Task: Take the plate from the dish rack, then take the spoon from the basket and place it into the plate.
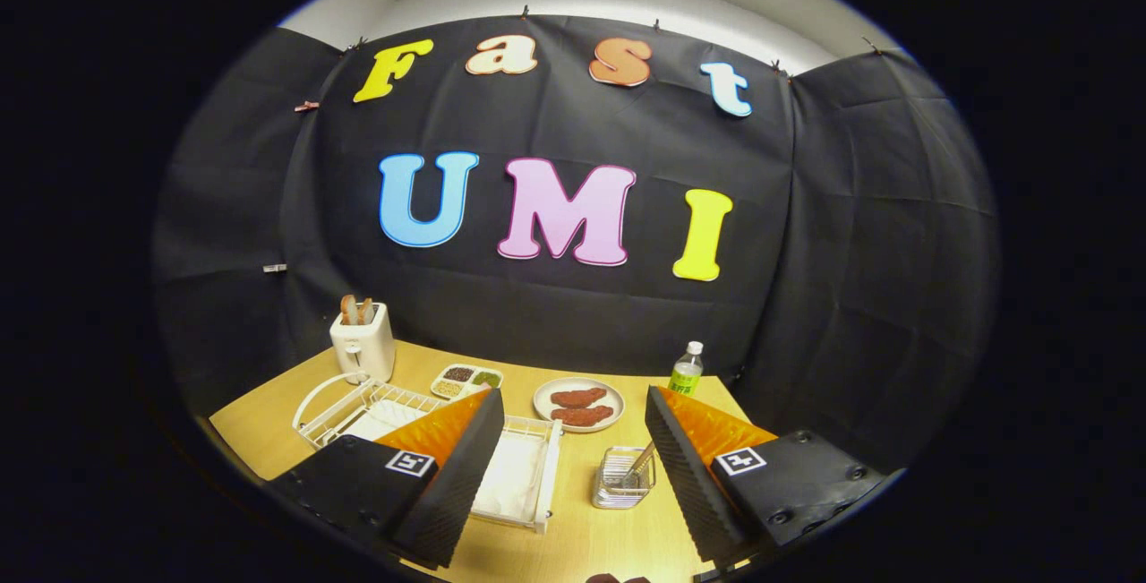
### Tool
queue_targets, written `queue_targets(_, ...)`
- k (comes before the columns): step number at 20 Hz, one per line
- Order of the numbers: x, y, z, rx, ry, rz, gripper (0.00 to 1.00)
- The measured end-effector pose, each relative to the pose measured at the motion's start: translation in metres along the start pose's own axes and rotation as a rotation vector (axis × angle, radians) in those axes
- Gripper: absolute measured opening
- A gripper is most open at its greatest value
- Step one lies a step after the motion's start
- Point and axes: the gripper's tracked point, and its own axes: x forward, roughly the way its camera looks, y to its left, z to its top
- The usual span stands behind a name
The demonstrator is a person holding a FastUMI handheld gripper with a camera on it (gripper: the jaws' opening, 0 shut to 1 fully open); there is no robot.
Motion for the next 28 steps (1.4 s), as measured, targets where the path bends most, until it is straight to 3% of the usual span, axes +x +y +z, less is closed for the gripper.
queue_targets(6,0.057,0.046,-0.018,-0.070,0.160,0.125,0.98)
queue_targets(10,0.096,0.071,-0.046,-0.095,0.288,0.145,0.98)
queue_targets(16,0.146,0.081,-0.090,-0.160,0.446,0.077,0.97)
queue_targets(19,0.159,0.083,-0.114,-0.110,0.549,0.021,0.94)
queue_targets(22,0.169,0.087,-0.132,-0.067,0.634,-0.006,0.86)
queue_targets(27,0.171,0.088,-0.142,0.022,0.715,-0.086,0.37)
queue_targets(28,0.169,0.086,-0.141,0.028,0.728,-0.116,0.35)
